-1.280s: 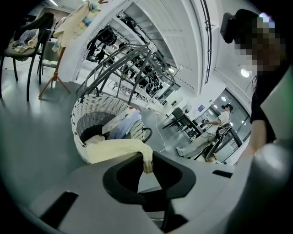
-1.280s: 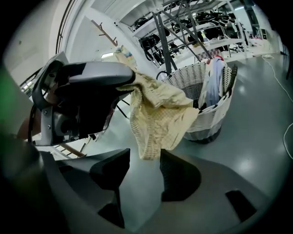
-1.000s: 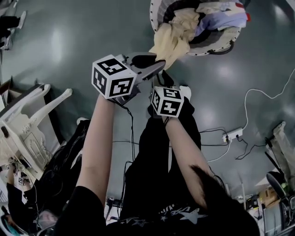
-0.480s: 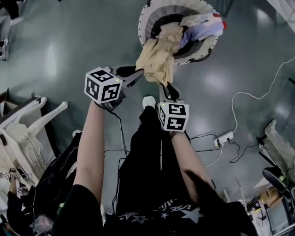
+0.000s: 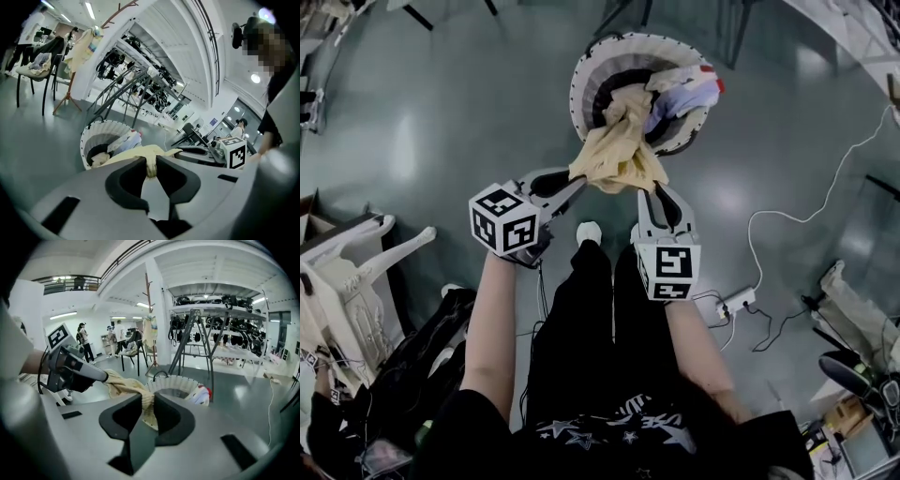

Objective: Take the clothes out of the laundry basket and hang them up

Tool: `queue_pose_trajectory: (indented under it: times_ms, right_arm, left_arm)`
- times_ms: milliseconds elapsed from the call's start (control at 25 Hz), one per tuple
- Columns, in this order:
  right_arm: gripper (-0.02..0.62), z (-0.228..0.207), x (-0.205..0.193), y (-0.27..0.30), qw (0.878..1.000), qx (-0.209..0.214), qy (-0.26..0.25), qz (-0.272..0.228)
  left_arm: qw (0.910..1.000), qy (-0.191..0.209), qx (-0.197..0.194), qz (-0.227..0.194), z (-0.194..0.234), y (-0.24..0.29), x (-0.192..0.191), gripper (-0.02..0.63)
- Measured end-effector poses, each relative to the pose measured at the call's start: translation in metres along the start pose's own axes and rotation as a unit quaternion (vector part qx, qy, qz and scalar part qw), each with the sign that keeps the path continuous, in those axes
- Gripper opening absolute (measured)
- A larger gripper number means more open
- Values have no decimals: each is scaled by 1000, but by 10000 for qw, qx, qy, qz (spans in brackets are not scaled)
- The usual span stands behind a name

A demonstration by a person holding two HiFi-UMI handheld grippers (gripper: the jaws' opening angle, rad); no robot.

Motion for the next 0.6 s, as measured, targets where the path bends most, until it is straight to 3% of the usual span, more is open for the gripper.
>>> queue_pose_trajectory:
  times_ms: [400, 600]
  right_arm:
    - [89, -50, 125, -80, 9944, 59, -498, -928]
    - [87, -57, 168, -112, 9886, 94, -884, -1218]
  left_arm:
    - [9987, 77, -92, -487, -91, -10, 103, 84]
    - [9973, -32, -176, -716, -124, -19, 122, 89]
Point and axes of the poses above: the fingertips, and each gripper's own axes: y forward along the fingers, z to its left, x out of its top, the point moved 10 cm from there along -y, backward along the fingers, and after that the axes turned 2 degrees about y, right-handed, at the moved point
